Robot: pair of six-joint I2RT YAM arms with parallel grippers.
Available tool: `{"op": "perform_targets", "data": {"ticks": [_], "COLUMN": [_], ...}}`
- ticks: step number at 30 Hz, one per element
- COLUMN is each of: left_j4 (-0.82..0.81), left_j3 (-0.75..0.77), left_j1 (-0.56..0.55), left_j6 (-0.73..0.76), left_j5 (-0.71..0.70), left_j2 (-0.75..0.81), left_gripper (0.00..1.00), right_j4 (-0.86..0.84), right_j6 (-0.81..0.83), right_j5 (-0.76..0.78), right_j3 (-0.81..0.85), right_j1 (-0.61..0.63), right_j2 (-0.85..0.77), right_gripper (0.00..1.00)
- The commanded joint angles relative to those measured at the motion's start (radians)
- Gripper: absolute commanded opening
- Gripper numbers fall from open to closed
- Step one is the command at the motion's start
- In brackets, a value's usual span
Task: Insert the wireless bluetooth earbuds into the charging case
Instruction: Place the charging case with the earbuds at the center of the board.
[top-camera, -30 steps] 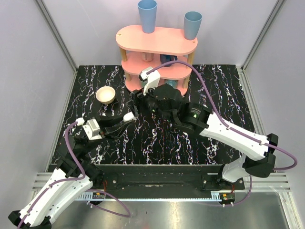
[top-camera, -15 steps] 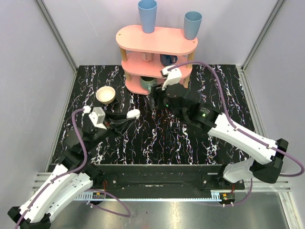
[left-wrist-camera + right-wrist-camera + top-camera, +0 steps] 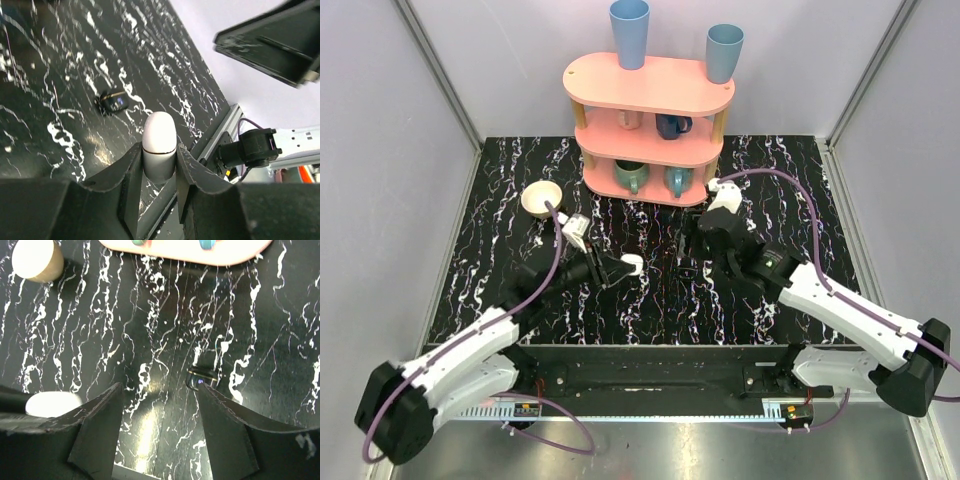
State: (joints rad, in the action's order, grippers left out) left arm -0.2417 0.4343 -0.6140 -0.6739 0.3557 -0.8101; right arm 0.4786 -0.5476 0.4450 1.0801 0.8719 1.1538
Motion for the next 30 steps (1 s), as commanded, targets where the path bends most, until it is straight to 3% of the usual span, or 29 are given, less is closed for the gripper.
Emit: {"op": "perform_targets", "data": {"ticks": [1,3,9,30], "left_j4": [-0.197,-0.269,-0.603,-0.785], "left_j3": [-0.014,-0.043,-0.048,0.02], "left_j1": [0.003,0.003,-0.007,-0.015], "left_j6": [-0.147,-0.214,-0.337,-0.417], "left_j5": [0.023,-0.036,0.006,-0.011], "left_j2": [-0.134,-0.196,-0.498,-0.865], "left_gripper": [0.0,0.0,0.0,0.07], "right_j4": [0.0,-0.006,-0.009,-0.006], "right_j6": [-0.086,-0.083,-0.052,-0.04], "right_j5": [-0.029,-0.034,-0.055,-0.069], "right_j3": [-0.049,-0.055,-0.043,-0.075], "right_j1": [-0.007,-0.008,-0.01,-0.025], "right_j2": [-0.052,-0.055,-0.043,-0.043], "right_gripper": [0.68,0.69,0.69,0.7]}}
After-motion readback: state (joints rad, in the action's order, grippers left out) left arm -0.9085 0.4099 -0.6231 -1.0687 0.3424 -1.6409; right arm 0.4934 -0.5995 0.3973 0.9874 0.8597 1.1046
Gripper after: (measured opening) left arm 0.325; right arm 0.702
